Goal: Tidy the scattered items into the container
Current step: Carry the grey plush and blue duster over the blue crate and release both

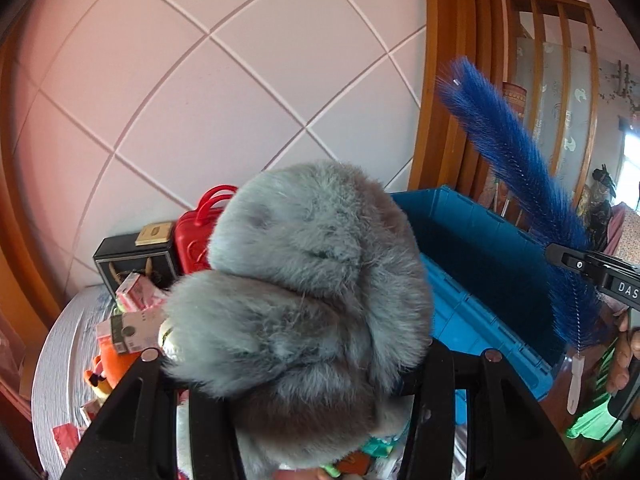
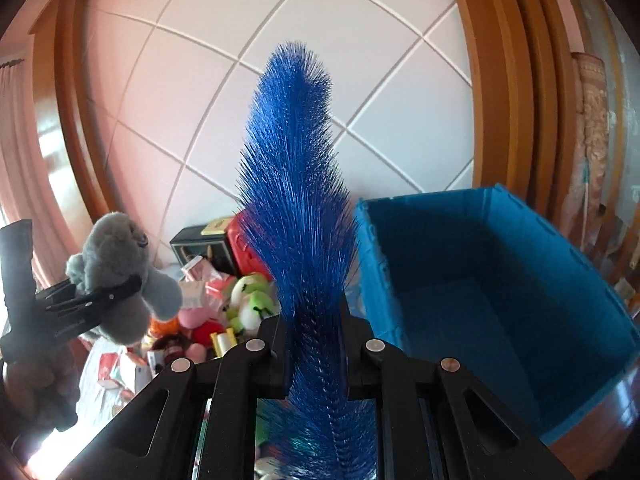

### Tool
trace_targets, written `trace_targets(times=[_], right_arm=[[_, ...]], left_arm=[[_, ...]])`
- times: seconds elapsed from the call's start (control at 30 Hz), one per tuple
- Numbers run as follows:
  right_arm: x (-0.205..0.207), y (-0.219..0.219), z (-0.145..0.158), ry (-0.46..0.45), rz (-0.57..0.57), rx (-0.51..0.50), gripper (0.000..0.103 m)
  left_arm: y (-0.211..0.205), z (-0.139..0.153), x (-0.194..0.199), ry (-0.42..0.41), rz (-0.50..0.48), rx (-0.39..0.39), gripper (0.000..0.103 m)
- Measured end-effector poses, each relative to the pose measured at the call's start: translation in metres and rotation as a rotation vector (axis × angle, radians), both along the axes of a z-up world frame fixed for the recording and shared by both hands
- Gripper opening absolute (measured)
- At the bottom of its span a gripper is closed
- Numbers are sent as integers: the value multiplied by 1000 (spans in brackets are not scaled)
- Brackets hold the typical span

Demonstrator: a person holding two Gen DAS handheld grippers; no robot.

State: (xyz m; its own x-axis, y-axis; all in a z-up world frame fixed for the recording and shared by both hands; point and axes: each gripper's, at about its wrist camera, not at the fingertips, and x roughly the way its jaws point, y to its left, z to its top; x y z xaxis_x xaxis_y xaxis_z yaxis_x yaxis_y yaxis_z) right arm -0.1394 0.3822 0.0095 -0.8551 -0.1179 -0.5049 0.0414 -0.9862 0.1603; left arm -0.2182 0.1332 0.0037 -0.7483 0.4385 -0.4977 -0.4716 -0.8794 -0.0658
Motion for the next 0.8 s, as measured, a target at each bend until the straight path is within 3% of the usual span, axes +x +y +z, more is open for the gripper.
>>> trace_targets(times=[0.47, 0.8], right_arm=[[-20, 129, -14, -25, -112, -44, 16], [-27, 200, -32, -40, -207, -66, 16]], left_arm=[[201, 8, -41, 9, -247, -51, 46], [299, -3, -54, -18, -352, -89, 46]])
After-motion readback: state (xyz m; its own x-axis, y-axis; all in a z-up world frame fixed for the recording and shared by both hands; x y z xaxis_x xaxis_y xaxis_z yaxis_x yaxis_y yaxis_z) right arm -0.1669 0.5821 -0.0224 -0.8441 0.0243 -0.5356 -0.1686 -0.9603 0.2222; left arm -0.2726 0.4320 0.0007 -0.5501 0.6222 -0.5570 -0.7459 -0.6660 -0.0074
